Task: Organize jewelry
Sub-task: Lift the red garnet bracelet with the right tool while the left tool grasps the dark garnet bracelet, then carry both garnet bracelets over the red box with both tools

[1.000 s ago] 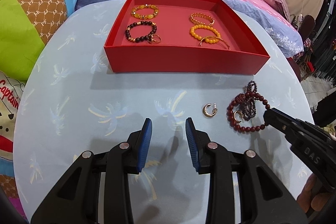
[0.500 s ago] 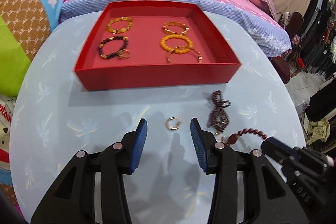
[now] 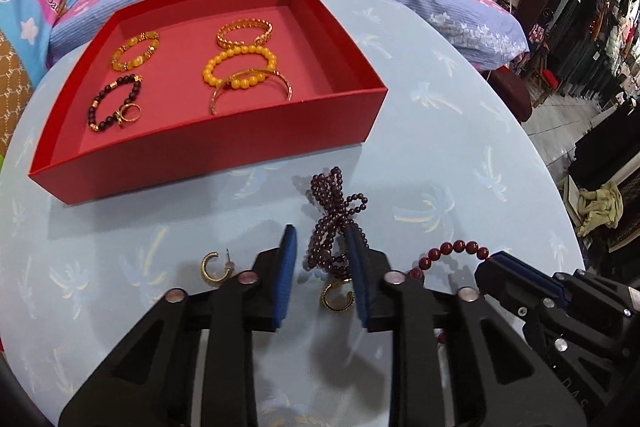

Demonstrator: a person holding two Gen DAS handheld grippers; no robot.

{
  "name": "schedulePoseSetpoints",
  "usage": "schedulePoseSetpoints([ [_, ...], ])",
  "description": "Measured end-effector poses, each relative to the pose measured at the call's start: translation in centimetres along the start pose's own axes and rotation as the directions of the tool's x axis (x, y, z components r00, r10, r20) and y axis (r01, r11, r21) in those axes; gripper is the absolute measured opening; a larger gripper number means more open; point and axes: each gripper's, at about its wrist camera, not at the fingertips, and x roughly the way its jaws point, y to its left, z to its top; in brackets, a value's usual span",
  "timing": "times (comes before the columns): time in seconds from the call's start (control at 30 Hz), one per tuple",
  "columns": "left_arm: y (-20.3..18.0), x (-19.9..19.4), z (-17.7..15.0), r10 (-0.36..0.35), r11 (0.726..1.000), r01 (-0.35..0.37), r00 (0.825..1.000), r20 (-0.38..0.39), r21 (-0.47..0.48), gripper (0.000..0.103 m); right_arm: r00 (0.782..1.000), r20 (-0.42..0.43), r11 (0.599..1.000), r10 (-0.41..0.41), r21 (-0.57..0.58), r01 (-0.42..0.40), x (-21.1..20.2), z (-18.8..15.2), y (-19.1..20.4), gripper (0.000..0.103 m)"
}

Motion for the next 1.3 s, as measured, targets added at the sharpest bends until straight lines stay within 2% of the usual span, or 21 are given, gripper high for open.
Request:
schedulePoseSetpoints([
  [0.07, 0.1, 0.2, -0.1, -0.011, 1.0, 0.011, 1.0, -0.007, 0.0, 0.01, 1.0, -0.002, 1.0, 0.002, -0.002, -0.002, 0.2, 0.0, 0.1, 0.008],
  [0.2, -0.1, 0.0, -0.3, -0.01, 1.0, 0.01, 1.0, 0.005, 0.014, 0.007, 1.0, 0.0, 1.0, 0.002, -0.012, -0.002, 0.3, 0.2, 0.5, 0.008],
  [0.23, -0.2, -0.1, -0.2, -0.011, 1.0, 0.011, 1.0, 0.01, 0.018, 0.003, 1.0, 0.003, 1.0, 0.003, -0.015, -0.003, 0.2, 0.2, 0.6, 0.008],
  [0.43, -0.1, -2.4, 0.1, -0.022, 0.999, 0.021, 0.999, 0.05, 0.024, 0.003, 0.999, 0.036, 0.999, 0.017, -0.037, -0.015, -0.9, 1.0, 1.7, 0.008],
  [0.7, 1.6, -6.0, 1.7, -0.013, 1.0, 0.011, 0.995, 0.098, 0.017, 0.003, 0.993, 0.102, 0.994, 0.053, -0.096, -0.043, -2.5, 3.8, 4.6, 0.008],
  [0.83, 3.3, -7.3, 3.5, -0.01, 1.0, 0.009, 0.992, 0.125, 0.009, 0.003, 0.987, 0.128, 0.989, 0.098, -0.122, -0.082, -2.8, 6.4, 6.4, 0.008],
  [1.03, 6.3, -7.9, 7.7, -0.002, 1.0, 0.005, 0.986, 0.166, -0.019, 0.003, 0.98, 0.154, 0.979, 0.126, -0.178, -0.097, -1.7, 11.5, 9.3, 0.008],
  [1.17, 8.2, -7.2, 10.8, 0.002, 0.999, 0.004, 0.983, 0.182, -0.033, 0.003, 0.981, 0.146, 0.975, 0.129, -0.201, -0.099, 0.8, 15.1, 11.2, 0.008],
  [1.3, 10.1, -5.5, 14.0, -0.017, 0.998, 0.027, 0.982, 0.186, -0.052, 0.003, 0.983, 0.096, 0.975, 0.157, -0.174, -0.139, 4.3, 18.6, 12.0, 0.008],
])
